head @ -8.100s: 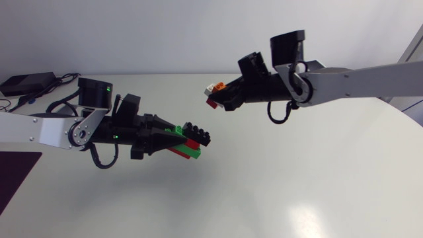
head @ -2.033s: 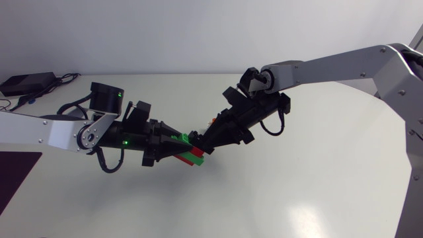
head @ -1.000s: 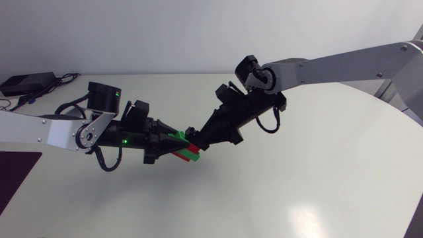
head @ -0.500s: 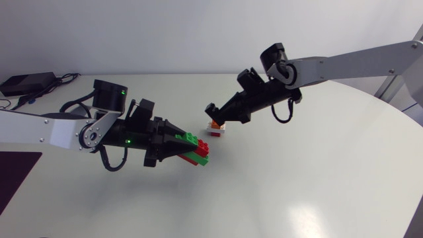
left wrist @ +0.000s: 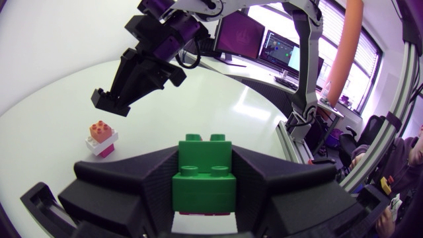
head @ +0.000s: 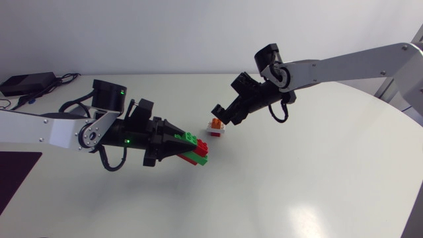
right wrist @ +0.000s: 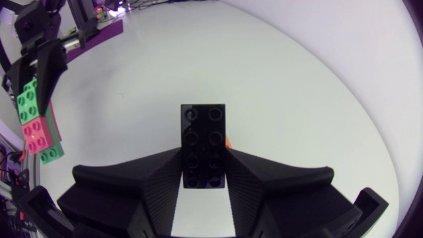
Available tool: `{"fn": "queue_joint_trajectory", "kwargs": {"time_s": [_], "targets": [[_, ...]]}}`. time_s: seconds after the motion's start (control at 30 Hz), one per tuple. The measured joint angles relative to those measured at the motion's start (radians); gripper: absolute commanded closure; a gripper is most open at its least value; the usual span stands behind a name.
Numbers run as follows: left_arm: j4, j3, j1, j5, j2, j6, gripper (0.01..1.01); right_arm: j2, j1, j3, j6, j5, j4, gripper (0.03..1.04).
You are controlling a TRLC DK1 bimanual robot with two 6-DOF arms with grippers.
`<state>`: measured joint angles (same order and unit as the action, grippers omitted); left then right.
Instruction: Disassemble duplo
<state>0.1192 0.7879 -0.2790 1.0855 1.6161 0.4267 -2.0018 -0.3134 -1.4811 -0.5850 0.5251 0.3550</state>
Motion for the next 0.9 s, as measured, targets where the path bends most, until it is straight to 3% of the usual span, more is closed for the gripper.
{"fn": "queue_joint_trajectory", "kwargs": {"time_s": [0.2,0.57,0.7,0.9], "targets": [[0.0,0.0,0.0,0.0,0.0,0.0,1.003,-0.053,-0.007,-0.029,0.024,-0.155,0.004,0.86],[0.0,0.0,0.0,0.0,0.0,0.0,1.003,-0.148,-0.027,-0.099,0.028,-0.293,0.053,0.79],[0.0,0.0,0.0,0.0,0.0,0.0,1.003,-0.15,-0.028,-0.099,0.028,-0.299,0.061,0.57],[0.0,0.0,0.0,0.0,0.0,0.0,1.003,-0.15,-0.03,-0.099,0.028,-0.317,0.066,0.51]]}}
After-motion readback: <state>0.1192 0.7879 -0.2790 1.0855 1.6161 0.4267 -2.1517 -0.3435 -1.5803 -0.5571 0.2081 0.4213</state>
